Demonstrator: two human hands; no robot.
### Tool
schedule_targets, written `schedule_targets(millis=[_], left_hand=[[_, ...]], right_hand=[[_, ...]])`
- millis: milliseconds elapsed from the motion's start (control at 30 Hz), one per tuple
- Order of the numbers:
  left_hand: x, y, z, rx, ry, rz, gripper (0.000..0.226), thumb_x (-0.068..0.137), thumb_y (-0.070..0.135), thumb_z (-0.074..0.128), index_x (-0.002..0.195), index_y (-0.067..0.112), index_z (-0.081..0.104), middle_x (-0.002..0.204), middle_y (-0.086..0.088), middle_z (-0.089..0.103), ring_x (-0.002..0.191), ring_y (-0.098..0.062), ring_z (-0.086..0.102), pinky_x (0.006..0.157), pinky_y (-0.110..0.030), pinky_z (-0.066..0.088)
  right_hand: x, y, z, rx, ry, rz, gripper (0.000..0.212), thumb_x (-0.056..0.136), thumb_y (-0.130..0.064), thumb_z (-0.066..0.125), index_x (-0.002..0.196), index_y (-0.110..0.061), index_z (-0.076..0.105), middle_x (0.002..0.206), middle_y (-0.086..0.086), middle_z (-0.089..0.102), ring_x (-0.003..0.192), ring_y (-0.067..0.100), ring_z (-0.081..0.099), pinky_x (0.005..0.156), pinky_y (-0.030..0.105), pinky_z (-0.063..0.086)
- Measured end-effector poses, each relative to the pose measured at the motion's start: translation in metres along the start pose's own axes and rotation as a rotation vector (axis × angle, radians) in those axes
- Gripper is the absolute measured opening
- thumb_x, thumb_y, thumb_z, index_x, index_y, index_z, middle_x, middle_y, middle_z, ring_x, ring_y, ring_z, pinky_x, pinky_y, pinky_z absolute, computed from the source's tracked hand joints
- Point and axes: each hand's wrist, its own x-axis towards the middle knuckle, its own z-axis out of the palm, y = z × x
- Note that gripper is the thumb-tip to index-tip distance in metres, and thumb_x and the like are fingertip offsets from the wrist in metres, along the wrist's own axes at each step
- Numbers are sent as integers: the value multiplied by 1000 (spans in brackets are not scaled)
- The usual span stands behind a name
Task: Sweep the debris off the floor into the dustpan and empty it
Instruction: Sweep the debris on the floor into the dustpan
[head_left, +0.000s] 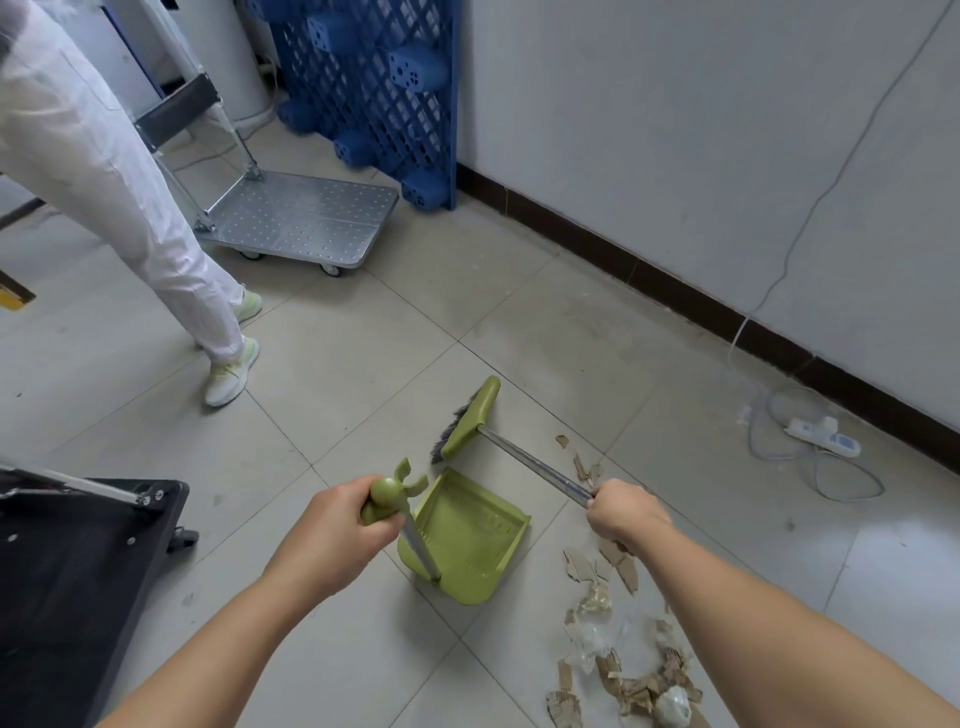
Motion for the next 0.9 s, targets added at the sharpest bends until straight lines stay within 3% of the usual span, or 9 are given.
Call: schedule_targets(millis=[100,267,533,900], left_hand=[[6,3,0,9,6,5,3,88,27,63,86,29,63,61,7,48,49,-12,40,40,-21,34],[16,9,2,-5,-14,13,5,87,24,62,83,25,64,57,6,44,45,-14,37,37,-24,34],[31,20,9,19,-85,51,6,88,24,61,86,19,64,58,4,44,45,-14,36,34,-24,34],[41,33,10,71,-217,127,5,89,24,61,85,24,65,60,3,46,47,-16,41,36,-25,36]], right_hand=[[3,-2,-4,50,-26,27,28,87,-14,39,92,-14,67,78,6,69,59,20,63,52,22,48],[0,2,-12,74,-40,64,34,84,-7,36,94,-10,68,65,6,61,49,19,54,48,21,43],[-16,23,-11,112,-59,123,32,89,-7,34,99,-8,64,72,7,61,56,19,55,49,24,45],[-41,72,7,265,-98,275,31,93,-10,35,104,-8,64,71,7,58,54,19,51,46,22,41]])
